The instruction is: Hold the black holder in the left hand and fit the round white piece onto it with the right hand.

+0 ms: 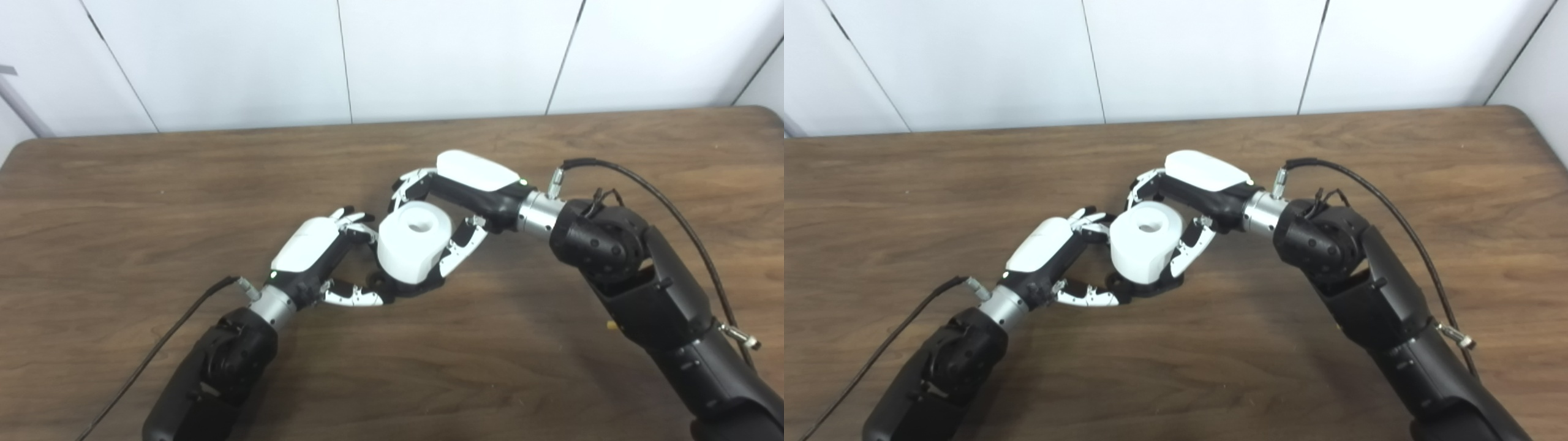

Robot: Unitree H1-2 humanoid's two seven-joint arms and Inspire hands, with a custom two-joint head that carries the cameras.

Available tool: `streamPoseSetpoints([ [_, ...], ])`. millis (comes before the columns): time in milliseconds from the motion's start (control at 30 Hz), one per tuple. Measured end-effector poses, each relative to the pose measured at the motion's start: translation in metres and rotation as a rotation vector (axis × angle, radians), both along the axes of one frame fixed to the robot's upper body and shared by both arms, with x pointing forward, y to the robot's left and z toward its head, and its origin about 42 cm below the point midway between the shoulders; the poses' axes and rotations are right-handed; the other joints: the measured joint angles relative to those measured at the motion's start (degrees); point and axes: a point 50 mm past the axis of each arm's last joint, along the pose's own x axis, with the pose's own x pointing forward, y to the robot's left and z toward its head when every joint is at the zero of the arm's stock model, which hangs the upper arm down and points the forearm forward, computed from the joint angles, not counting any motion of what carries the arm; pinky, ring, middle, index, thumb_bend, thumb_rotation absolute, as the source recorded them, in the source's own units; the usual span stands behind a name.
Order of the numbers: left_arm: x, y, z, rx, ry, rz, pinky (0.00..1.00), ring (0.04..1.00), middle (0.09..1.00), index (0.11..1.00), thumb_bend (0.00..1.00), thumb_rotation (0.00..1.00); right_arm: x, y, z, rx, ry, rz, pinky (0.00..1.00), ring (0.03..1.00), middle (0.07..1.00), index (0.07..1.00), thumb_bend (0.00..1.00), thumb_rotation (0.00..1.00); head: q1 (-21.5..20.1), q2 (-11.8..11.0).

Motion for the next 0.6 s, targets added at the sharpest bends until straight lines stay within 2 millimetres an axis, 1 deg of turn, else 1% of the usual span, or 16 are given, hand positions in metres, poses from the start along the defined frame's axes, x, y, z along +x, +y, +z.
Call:
streamPoseSetpoints([
  [167,-0.0013,-0.0013,0.0,-0.001,0.005,0.005,0.99,0.899,0.684,0.484,0.52,0.05,-0.0004,-0.0007,-0.0014,-0.007,-0.01,0.013,0.68,0.835,0.709,0.476,0.53,0.14,0.3,0.1],
  [300,-0.0015,-0.0013,0.0001,0.001,0.006,0.007,0.99,0.899,0.685,0.484,0.52,0.05,-0.0022,-0.0021,-0.007,-0.004,0.001,0.012,0.68,0.84,0.711,0.476,0.53,0.14,0.3,0.2],
  [600,-0.0022,-0.0015,0.0,-0.003,0.008,0.009,0.99,0.902,0.685,0.483,0.52,0.05,-0.0029,-0.0018,-0.0082,-0.006,-0.006,0.007,0.68,0.845,0.715,0.477,0.53,0.14,0.4,0.4],
])
